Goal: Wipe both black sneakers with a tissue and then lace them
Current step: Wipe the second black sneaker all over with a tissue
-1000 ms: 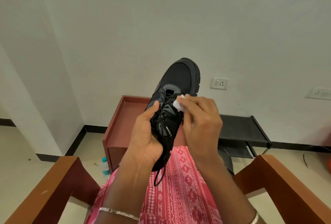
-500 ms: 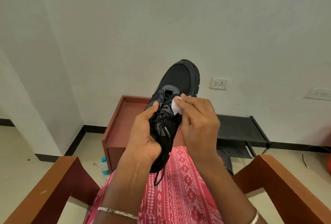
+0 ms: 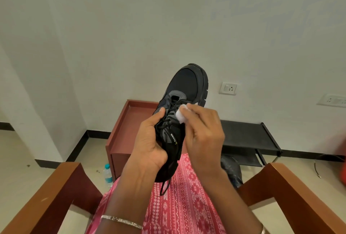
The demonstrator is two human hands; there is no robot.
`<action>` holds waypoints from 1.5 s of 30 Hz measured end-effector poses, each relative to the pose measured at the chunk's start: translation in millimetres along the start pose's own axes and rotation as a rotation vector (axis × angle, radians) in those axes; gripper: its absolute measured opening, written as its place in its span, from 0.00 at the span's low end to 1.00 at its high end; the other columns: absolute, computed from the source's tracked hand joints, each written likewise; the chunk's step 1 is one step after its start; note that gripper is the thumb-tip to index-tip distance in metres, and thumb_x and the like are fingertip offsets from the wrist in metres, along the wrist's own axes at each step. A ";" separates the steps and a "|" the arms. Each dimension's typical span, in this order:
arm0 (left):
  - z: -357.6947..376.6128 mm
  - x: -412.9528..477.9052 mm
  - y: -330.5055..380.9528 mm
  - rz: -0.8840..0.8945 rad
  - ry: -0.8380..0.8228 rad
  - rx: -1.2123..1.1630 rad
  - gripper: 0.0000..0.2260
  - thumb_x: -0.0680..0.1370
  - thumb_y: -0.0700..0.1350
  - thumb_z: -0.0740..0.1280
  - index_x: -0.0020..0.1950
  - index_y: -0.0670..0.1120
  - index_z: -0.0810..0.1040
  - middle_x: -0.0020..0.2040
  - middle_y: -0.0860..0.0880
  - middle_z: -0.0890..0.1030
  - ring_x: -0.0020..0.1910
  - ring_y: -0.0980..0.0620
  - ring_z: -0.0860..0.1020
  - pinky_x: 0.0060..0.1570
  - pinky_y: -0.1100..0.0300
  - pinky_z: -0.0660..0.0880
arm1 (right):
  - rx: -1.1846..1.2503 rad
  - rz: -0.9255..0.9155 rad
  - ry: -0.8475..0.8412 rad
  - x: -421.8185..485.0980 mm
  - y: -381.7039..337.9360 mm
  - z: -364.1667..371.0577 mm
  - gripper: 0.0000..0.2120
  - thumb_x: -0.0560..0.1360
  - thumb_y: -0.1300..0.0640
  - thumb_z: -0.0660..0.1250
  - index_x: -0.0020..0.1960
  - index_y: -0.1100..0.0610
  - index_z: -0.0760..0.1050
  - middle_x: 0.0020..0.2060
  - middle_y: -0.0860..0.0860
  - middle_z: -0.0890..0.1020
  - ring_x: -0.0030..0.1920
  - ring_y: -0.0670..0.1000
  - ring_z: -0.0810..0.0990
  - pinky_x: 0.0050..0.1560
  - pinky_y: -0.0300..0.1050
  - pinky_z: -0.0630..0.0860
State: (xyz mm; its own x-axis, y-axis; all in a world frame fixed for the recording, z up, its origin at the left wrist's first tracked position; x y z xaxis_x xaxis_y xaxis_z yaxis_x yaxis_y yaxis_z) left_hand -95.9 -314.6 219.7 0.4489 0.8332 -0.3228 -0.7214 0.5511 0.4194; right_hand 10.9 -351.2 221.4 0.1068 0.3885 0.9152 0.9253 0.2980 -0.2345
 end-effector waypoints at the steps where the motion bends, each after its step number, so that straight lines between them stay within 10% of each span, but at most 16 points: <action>1: -0.3 -0.9 0.7 -0.011 0.000 0.000 0.17 0.78 0.47 0.69 0.61 0.36 0.82 0.58 0.38 0.83 0.57 0.40 0.83 0.63 0.49 0.77 | 0.018 -0.015 -0.012 -7.3 -7.2 -0.1 0.08 0.79 0.63 0.67 0.54 0.62 0.84 0.51 0.56 0.84 0.51 0.55 0.80 0.53 0.49 0.79; 5: -3.8 -0.9 5.8 -0.017 0.036 0.004 0.16 0.78 0.48 0.69 0.45 0.34 0.85 0.40 0.40 0.84 0.33 0.45 0.84 0.34 0.59 0.83 | 0.109 -0.093 -0.104 -34.5 -30.6 -1.2 0.14 0.84 0.59 0.60 0.56 0.64 0.83 0.52 0.56 0.84 0.53 0.55 0.80 0.54 0.48 0.79; 12: 1.1 -1.4 -2.0 0.003 -0.006 -0.010 0.16 0.78 0.45 0.69 0.63 0.38 0.81 0.58 0.37 0.83 0.60 0.37 0.81 0.67 0.46 0.74 | 0.002 -0.020 0.025 6.9 12.2 2.3 0.11 0.81 0.61 0.63 0.54 0.62 0.84 0.51 0.57 0.84 0.52 0.56 0.80 0.52 0.47 0.79; 20: -7.6 2.2 9.2 -0.044 0.021 -0.007 0.17 0.77 0.49 0.68 0.56 0.36 0.83 0.50 0.37 0.85 0.37 0.43 0.85 0.42 0.55 0.83 | 0.181 -0.076 -0.126 -50.6 -29.3 -7.9 0.11 0.82 0.61 0.64 0.58 0.64 0.83 0.54 0.56 0.84 0.54 0.54 0.80 0.56 0.46 0.79; 27: -3.6 0.6 4.9 -0.032 -0.034 -0.059 0.18 0.79 0.47 0.67 0.64 0.36 0.80 0.61 0.37 0.82 0.62 0.40 0.81 0.66 0.47 0.75 | 0.075 -0.003 0.008 -6.0 6.5 1.1 0.12 0.82 0.60 0.63 0.56 0.62 0.84 0.50 0.56 0.84 0.51 0.55 0.80 0.52 0.48 0.80; 34: -8.0 3.7 14.0 0.002 -0.068 -0.088 0.17 0.80 0.49 0.65 0.48 0.36 0.86 0.52 0.37 0.85 0.44 0.40 0.86 0.55 0.42 0.79 | 0.214 0.056 -0.185 -55.7 -32.6 -19.1 0.12 0.75 0.65 0.70 0.56 0.58 0.84 0.51 0.49 0.83 0.52 0.47 0.80 0.55 0.37 0.76; 45: -8.4 2.4 12.8 0.011 -0.114 -0.142 0.18 0.80 0.49 0.66 0.60 0.36 0.82 0.56 0.36 0.83 0.47 0.39 0.85 0.54 0.40 0.78 | 0.135 0.079 -0.160 -22.4 -25.9 -8.6 0.10 0.75 0.64 0.71 0.56 0.59 0.84 0.48 0.51 0.83 0.50 0.50 0.80 0.53 0.41 0.77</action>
State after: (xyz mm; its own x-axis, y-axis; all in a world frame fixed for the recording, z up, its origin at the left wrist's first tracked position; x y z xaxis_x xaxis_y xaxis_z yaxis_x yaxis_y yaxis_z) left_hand -108.5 -305.9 217.2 0.4919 0.8431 -0.2173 -0.7899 0.5371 0.2960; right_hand -12.4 -375.1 209.8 0.1085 0.5452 0.8312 0.8579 0.3711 -0.3554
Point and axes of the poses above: each hand's wrist, its own x-axis towards the middle knuckle, its own z-axis out of the palm, y = z × x, the point moved 2 cm from there along x, towards the middle knuckle
